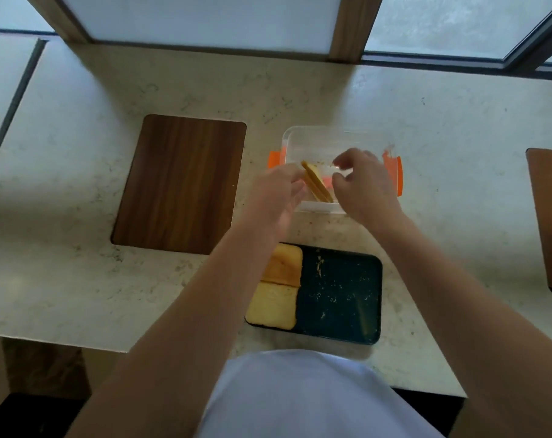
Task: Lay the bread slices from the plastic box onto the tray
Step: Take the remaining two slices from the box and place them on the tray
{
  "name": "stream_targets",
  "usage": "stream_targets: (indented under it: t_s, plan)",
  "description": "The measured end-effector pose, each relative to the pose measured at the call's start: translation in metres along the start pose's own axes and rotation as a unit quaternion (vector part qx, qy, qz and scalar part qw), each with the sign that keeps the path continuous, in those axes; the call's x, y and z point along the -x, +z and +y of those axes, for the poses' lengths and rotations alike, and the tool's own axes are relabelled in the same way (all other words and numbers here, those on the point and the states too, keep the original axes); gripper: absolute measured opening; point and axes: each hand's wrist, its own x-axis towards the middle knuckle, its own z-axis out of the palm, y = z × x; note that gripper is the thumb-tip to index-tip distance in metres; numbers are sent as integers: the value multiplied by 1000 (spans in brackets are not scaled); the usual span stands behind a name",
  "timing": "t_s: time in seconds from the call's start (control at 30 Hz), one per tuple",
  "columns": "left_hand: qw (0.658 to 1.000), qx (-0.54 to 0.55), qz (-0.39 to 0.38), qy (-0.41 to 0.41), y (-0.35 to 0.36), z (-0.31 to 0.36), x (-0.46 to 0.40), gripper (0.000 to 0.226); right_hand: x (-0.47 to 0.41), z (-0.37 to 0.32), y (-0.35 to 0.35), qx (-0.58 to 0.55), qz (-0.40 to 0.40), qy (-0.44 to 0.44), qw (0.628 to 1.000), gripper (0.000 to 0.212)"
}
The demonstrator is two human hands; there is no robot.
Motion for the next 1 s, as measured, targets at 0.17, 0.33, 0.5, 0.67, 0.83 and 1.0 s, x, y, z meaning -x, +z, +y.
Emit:
stream_targets:
  t_s: [0.17, 0.33, 0.5, 0.67, 0.83, 1.0]
  plan:
    - [984, 109, 61, -128, 48, 15, -37, 18, -55, 8, 17, 89, -165, 86, 978, 68]
    - [980, -10, 94, -175, 67, 12, -68, 19, -67, 24, 35, 167, -267, 63, 947, 44]
    - [969, -85, 80, -217, 65, 9, -91, 18, -67, 40, 41, 95, -274, 108, 951, 29]
    - [977, -86, 52, -186, 70, 10, -86, 11, -67, 39, 27, -8, -244, 136, 960, 29]
    - [995, -94, 11, 2, 61, 19, -50, 25, -34, 22, -32, -136, -141, 59, 979, 32]
    - [984, -153, -81, 44, 30, -9, -1, 28, 43, 28, -55, -263, -167, 43, 949, 26]
